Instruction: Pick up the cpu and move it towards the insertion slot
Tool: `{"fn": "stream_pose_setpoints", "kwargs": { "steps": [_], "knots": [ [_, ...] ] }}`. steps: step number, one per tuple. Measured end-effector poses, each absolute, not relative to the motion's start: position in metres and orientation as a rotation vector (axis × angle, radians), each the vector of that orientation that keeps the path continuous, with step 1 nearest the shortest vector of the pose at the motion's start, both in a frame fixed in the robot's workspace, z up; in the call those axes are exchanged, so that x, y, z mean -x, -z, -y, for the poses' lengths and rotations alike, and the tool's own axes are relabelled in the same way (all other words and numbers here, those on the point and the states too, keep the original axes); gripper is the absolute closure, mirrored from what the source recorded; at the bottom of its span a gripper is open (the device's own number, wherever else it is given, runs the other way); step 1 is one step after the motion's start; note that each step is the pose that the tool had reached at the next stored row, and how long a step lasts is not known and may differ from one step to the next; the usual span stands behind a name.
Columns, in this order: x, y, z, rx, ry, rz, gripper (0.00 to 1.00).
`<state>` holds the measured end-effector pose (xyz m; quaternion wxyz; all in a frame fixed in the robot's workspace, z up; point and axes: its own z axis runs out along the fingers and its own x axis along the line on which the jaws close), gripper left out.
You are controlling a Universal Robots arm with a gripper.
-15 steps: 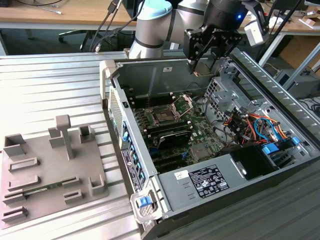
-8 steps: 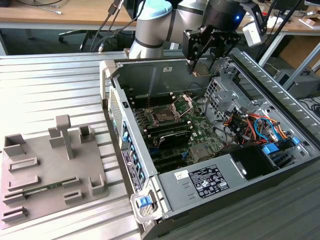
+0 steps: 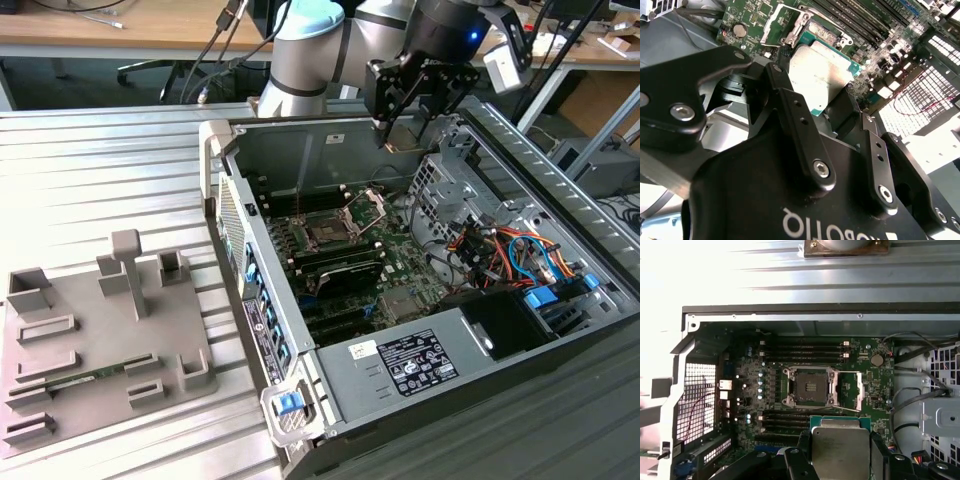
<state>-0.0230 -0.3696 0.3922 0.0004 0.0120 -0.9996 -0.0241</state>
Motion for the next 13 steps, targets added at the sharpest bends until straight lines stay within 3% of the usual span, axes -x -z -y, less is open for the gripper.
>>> {"fn": "stream_pose_setpoints", "kwargs": {
  "steps": [13],
  "knots": [
    [0.0222,-0.39,0.3666,-0.038,0.076,3.14,0.45]
  ]
}}
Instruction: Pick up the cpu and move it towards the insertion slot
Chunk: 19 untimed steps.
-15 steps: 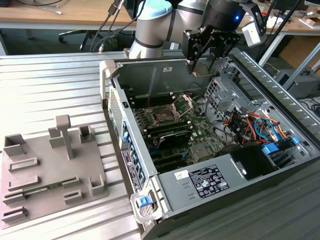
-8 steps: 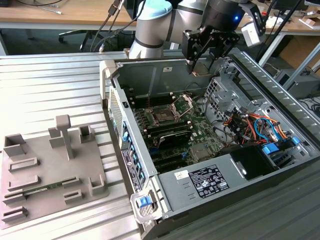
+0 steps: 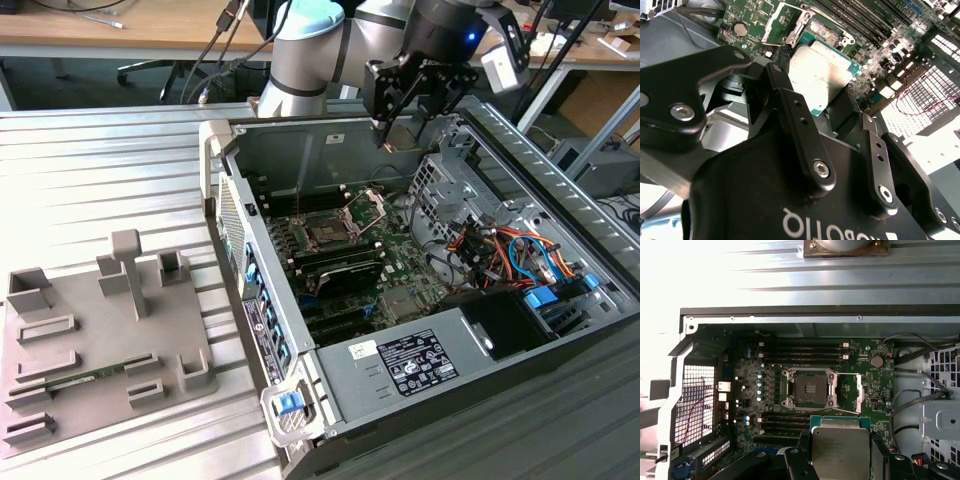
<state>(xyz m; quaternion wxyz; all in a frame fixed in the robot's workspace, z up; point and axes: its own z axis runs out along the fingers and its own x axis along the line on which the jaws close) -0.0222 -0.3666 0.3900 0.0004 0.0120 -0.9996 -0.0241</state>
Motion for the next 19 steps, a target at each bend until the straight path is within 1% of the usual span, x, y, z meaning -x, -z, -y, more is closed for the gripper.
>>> {"fn": "stream_pose_setpoints", "kwargs": {
  "steps": [19],
  "knots": [
    [0.0208,-0.3871,0.3634,-0.038,0.076,3.14,0.45]
  ]
}}
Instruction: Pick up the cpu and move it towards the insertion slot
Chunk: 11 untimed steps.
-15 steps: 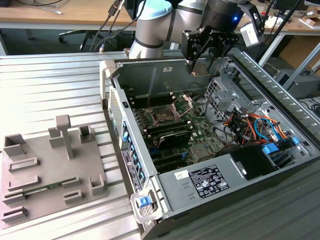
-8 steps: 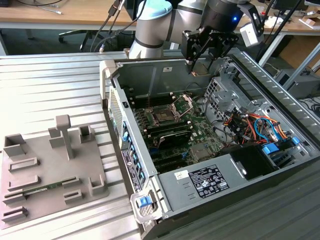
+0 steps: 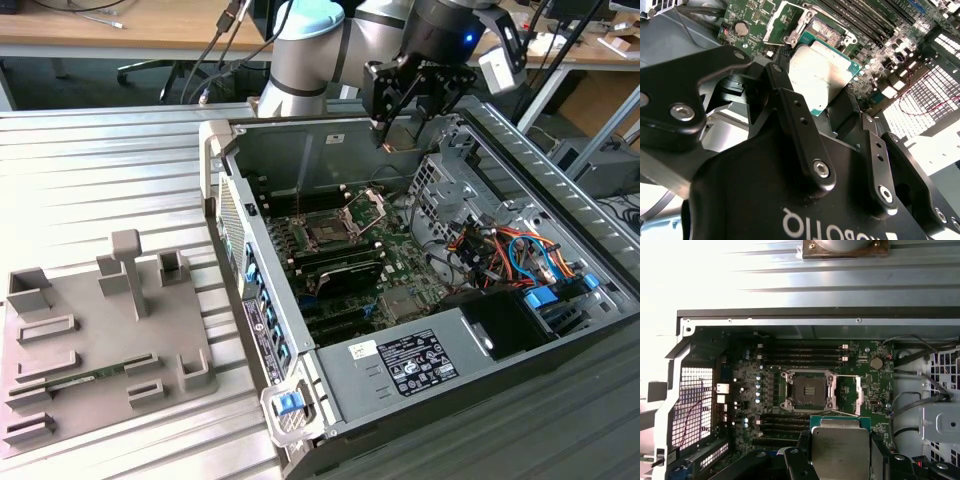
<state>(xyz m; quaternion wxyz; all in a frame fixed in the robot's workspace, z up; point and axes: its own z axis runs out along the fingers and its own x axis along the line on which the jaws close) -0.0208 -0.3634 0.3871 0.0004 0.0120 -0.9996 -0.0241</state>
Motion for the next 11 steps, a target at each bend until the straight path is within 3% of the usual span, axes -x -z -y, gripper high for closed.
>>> {"fn": "stream_pose_setpoints", "kwargs": {
  "steps": [11],
  "knots": [
    [0.02,-0.3852,0.3613,-0.038,0.076,3.14,0.45]
  ]
}}
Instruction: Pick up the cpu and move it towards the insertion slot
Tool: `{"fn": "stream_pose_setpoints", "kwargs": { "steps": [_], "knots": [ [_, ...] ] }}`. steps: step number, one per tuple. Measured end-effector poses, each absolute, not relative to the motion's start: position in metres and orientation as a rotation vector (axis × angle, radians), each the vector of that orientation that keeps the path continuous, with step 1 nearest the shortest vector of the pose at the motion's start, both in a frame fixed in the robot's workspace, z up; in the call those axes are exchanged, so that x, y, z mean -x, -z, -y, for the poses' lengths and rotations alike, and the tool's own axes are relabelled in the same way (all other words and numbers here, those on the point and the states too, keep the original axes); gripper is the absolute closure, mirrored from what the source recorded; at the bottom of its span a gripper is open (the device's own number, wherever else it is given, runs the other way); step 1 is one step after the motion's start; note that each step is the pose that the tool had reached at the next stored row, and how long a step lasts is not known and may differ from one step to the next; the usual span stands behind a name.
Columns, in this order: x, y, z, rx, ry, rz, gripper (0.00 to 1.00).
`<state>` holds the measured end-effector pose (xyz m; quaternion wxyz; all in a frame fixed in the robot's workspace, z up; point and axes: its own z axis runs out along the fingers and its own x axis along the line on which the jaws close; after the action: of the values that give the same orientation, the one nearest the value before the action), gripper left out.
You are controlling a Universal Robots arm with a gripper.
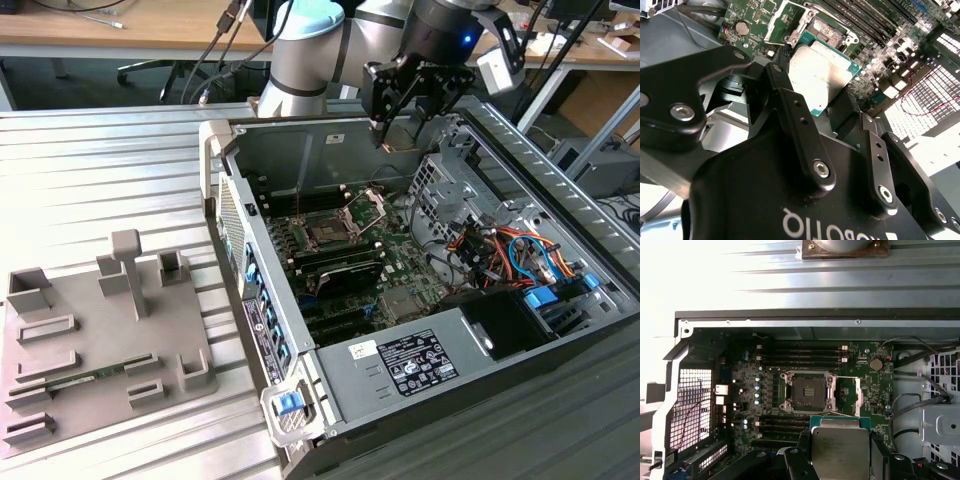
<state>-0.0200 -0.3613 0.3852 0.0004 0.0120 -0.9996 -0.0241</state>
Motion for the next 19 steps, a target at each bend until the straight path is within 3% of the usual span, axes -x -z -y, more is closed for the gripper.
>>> {"fn": "stream_pose_setpoints", "kwargs": {
  "steps": [19],
  "knots": [
    [0.0193,-0.3812,0.3569,-0.038,0.076,3.14,0.45]
  ]
}}
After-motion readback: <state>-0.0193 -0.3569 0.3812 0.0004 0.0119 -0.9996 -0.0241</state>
